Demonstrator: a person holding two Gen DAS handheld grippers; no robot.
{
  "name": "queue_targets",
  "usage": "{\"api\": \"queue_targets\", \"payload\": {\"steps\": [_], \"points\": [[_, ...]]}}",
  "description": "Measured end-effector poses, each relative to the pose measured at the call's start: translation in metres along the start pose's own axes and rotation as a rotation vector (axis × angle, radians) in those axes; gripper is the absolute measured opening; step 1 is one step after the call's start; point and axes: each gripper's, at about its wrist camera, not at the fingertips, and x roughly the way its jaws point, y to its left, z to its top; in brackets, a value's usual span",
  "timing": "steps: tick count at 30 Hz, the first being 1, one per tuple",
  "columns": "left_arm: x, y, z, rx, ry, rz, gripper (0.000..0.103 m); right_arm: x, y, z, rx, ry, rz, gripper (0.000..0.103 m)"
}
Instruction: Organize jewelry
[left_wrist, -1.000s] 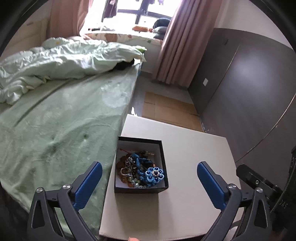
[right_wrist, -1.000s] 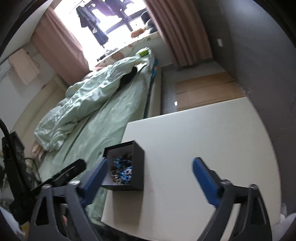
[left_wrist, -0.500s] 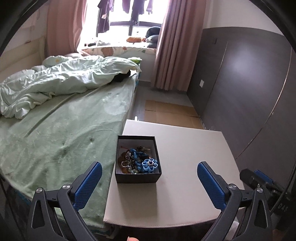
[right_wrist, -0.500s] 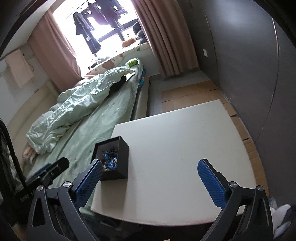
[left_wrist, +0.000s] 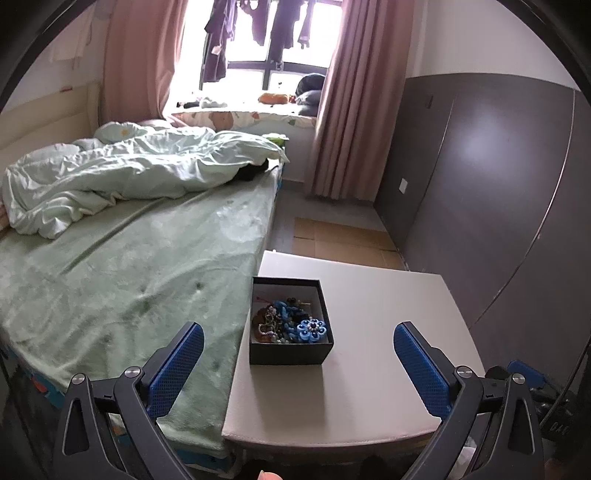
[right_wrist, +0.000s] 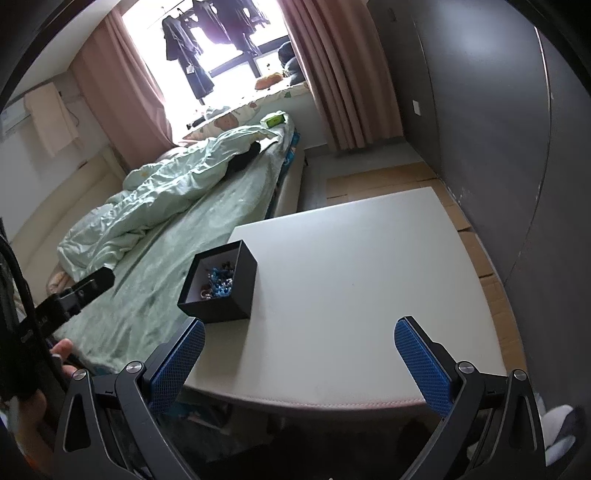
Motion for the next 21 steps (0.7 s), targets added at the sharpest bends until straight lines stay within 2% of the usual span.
{"api": "queue_targets", "payload": {"steps": [7,14,21], "points": [[-0.005,-0.001,0.003,0.006,-0.03,-0.006,0.103,-0.002,0.008,0.004,-0.022,-0.013,0.021,0.103],[-0.003,-0.004,0.002,0.008,-0.022,-0.012,0.103,0.005,0.011,0.005,-0.026,0.006,-0.015,0.103],[-0.001,-0.01,0.001,0.024,-0.024,0.003,0.103,0.007,0.013,0.0,-0.019,0.024,0.012,0.103]]}}
